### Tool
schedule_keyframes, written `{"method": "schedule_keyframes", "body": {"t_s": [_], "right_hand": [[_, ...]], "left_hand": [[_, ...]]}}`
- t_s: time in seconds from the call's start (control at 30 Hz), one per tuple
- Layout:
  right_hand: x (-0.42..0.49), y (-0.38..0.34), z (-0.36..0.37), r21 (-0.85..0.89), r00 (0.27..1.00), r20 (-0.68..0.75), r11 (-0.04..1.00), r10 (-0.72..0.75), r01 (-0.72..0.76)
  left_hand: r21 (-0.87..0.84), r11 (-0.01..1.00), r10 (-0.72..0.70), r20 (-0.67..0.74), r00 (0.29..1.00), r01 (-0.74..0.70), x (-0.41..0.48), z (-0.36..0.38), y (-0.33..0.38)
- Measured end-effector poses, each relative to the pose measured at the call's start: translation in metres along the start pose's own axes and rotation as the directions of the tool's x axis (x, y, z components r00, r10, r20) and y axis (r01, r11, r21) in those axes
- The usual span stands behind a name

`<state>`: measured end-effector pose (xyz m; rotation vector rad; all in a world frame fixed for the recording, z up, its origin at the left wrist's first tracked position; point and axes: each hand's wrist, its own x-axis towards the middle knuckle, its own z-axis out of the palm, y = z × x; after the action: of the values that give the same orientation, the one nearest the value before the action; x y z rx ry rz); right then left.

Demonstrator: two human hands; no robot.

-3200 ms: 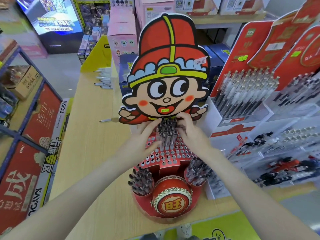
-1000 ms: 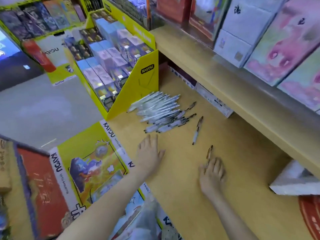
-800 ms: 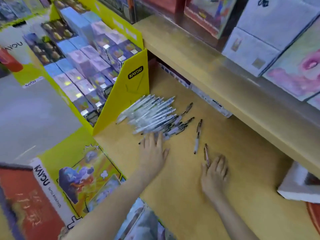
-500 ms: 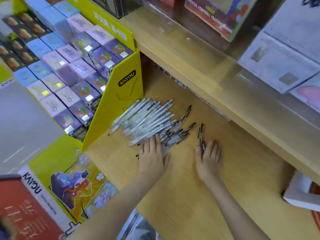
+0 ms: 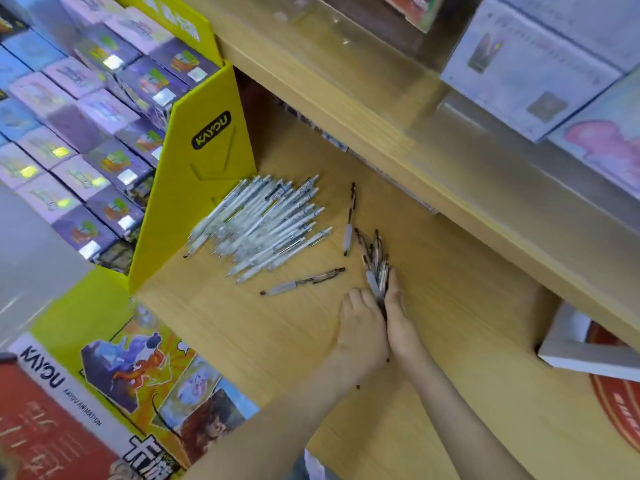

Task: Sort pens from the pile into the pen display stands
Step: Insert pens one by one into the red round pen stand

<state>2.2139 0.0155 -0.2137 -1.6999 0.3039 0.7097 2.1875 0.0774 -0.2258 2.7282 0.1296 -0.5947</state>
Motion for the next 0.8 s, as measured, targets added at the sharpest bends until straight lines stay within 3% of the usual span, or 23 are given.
{"method": "schedule_keyframes", "body": {"t_s": [0.07, 0.1, 0.2, 0.27, 0.3, 0.53, 0.67, 0.8], "right_hand": [[-0.007, 0.001, -0.013, 0.193, 0.999, 0.021, 0.981, 0.026, -0.029], [-0.009, 0.002, -0.02, 0.245, 0.999, 0.046, 0.969, 0.023, -0.033], [-0.019, 0.007, -0.033, 0.354, 0.993, 0.107, 0.931, 0.055, -0.09], [-0.028, 0.012, -0.034, 0.413, 0.986, 0.134, 0.898, 0.101, -0.148], [-0.032, 0.014, -0.034, 0.432, 0.981, 0.159, 0.886, 0.109, -0.169], [-0.049, 0.015, -0.044, 0.36, 0.972, 0.215, 0.918, 0.092, -0.166], [-0.042, 0.015, -0.054, 0.255, 0.992, 0.123, 0.964, 0.041, -0.071], [-0.03, -0.002, -0.055, 0.342, 0.998, 0.055, 0.94, -0.027, 0.007]], "left_hand": [[-0.246, 0.966, -0.056, 0.08, 0.995, 0.074, 0.005, -0.005, 0.006], [-0.415, 0.9, -0.077, 0.144, 0.987, 0.131, 0.009, -0.009, 0.004], [-0.756, 0.568, -0.055, 0.359, 0.932, 0.325, 0.013, -0.021, -0.002], [-0.841, 0.369, 0.0, 0.425, 0.905, 0.395, 0.01, -0.024, -0.002], [-0.849, 0.328, 0.028, 0.447, 0.894, 0.414, 0.009, -0.022, -0.002], [-0.899, 0.302, 0.122, 0.367, 0.922, 0.318, -0.002, -0.009, -0.002], [-0.885, 0.421, 0.152, 0.284, 0.947, 0.198, -0.007, -0.018, -0.007], [-0.836, 0.546, 0.228, 0.209, 0.951, 0.053, -0.013, -0.027, -0.01]]}}
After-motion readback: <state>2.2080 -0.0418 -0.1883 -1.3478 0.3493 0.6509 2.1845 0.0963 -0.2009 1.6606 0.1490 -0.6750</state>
